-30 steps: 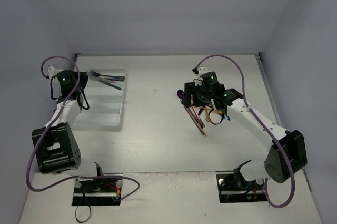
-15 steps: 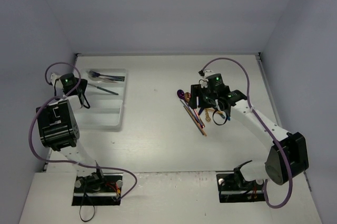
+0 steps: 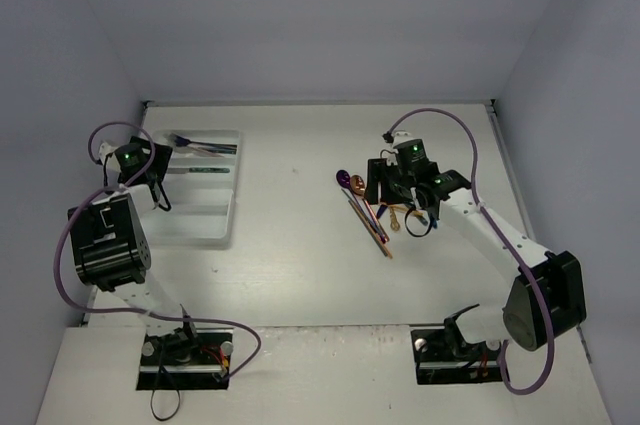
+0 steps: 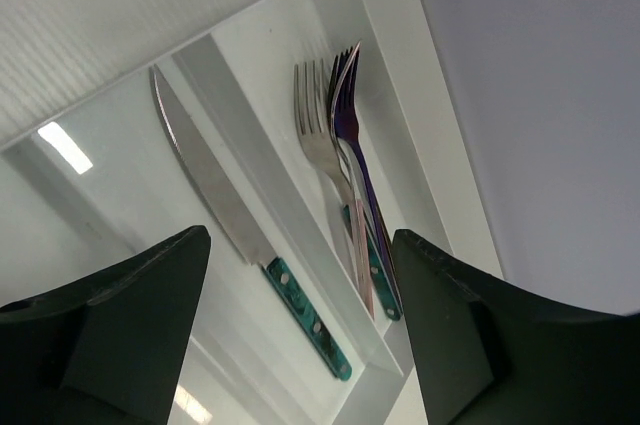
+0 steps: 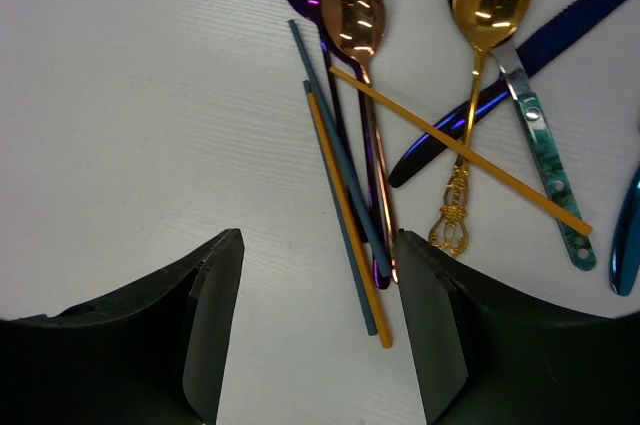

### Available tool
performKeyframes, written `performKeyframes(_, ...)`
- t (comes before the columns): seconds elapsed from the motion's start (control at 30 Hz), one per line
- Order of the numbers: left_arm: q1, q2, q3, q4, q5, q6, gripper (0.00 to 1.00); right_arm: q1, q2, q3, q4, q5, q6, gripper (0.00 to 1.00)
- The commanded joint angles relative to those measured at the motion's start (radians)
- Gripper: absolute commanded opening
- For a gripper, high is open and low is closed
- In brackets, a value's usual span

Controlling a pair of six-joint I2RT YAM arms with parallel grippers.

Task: Sort the eating utensils into containers

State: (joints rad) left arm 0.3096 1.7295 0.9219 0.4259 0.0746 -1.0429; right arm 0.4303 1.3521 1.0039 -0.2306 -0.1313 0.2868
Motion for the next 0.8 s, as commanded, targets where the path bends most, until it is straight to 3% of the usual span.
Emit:
performKeyframes(0.0,-0.011,-0.151,-0.007,-0.039,0.051,0.029,0.72,-0.050,0.015,0.027,-0.034,0.111,0.018,0.58)
performKeyframes(0.17,-0.136,-0.306,0.048,-0.321,0.046,0.166,0.72,-0.138,0.105,0.038,-0.062,0.163,0.058,0.52)
performKeyframes(0.3,-0.298,-0.380,0.120,-0.569,0.012,0.326,0.72,-0.201,0.223,0.095,-0.068,0.160,0.072,0.50)
performKeyframes(0.37,-0.399,-0.396,0.129,-0.610,0.030,0.355,0.72,-0.213,0.267,0.118,-0.076,0.145,0.076,0.50)
performKeyframes(0.57,-0.564,-0.457,0.121,-0.687,0.059,0.415,0.72,-0.234,0.407,0.201,-0.080,0.175,0.063,0.51)
performKeyframes(0.77,-0.640,-0.494,0.094,-0.684,0.085,0.442,0.72,-0.249,0.514,0.216,-0.080,0.192,0.053,0.52)
